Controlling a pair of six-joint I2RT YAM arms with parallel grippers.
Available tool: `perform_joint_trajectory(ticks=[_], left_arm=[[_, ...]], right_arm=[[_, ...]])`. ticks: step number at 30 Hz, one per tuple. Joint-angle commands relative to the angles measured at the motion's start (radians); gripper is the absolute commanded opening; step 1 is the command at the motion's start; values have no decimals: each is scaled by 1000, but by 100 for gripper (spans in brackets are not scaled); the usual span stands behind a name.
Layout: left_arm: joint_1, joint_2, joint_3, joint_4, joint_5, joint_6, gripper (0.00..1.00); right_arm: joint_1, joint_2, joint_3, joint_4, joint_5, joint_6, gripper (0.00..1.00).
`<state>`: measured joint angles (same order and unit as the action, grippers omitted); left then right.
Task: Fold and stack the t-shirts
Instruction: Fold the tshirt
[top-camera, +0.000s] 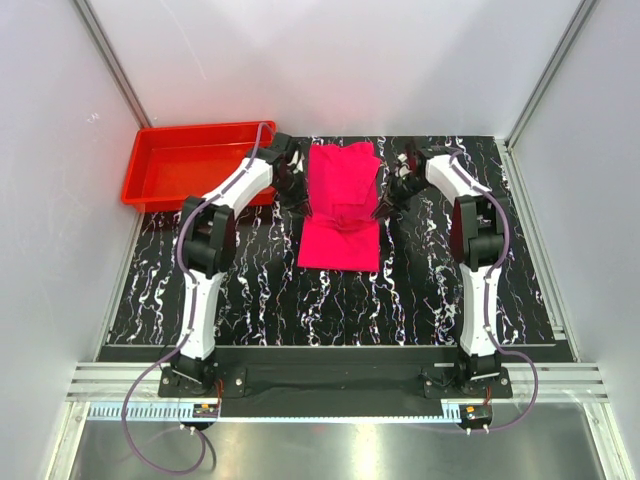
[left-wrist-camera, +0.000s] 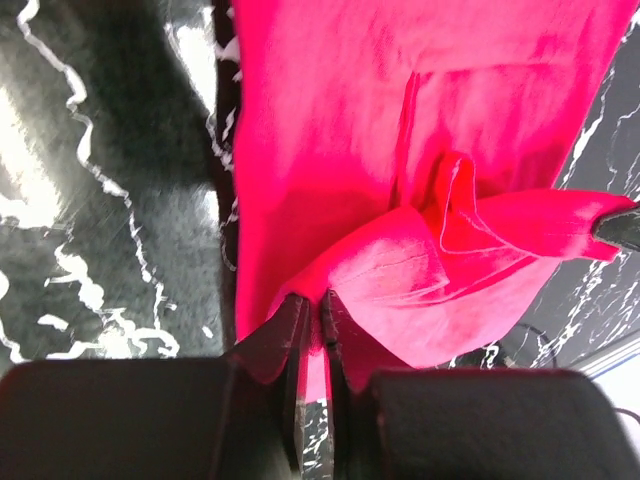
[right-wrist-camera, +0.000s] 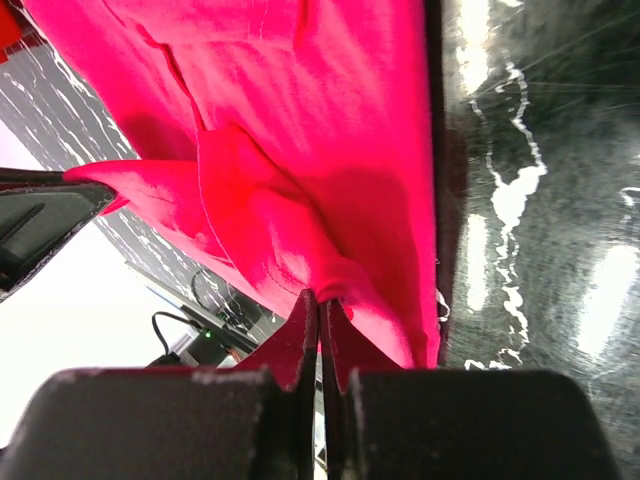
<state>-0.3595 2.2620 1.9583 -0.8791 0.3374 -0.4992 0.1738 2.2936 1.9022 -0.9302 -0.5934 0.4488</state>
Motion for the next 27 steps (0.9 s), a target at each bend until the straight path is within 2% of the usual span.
perform_joint_trajectory(ticks=[1,4,6,8,10,13,14,16,19,20,21,24,27], left_arm=[[10,21,79,49,46,2,13],[19,51,126,45,45,1,22],[27,65,143,45,22,-5,31],[40,65,163,42,3,-16,43],[54,48,181,34,-43,-16,46],[65,-1,208,17,-109,-6,55],[67,-15,214,8,-127,2,55],[68,-79,199,5,-173,25,57],[65,-187,73,26,-170,63,58],[67,-214,30,35,-161,73,58],[65,-241,-81,49,-129,82,58],[59,-356,-267,153,-2,106,58],[48,-435,-467,219,60,122,68]], right_arm=[[-19,9,52,-7,21,-6,1],[-28,30,89,11,26,-1,5],[-33,59,127,46,27,1,9],[-39,110,194,71,27,-1,23],[-53,160,263,74,-2,8,38],[-65,279,472,18,-20,19,56],[-66,327,603,-52,-7,18,64],[-68,340,687,-113,51,10,65],[-65,229,565,-116,96,22,65],[-60,137,419,-61,95,27,64],[-59,88,343,-33,96,33,62],[-46,-74,99,36,73,24,62],[-42,-207,-118,89,34,15,66]])
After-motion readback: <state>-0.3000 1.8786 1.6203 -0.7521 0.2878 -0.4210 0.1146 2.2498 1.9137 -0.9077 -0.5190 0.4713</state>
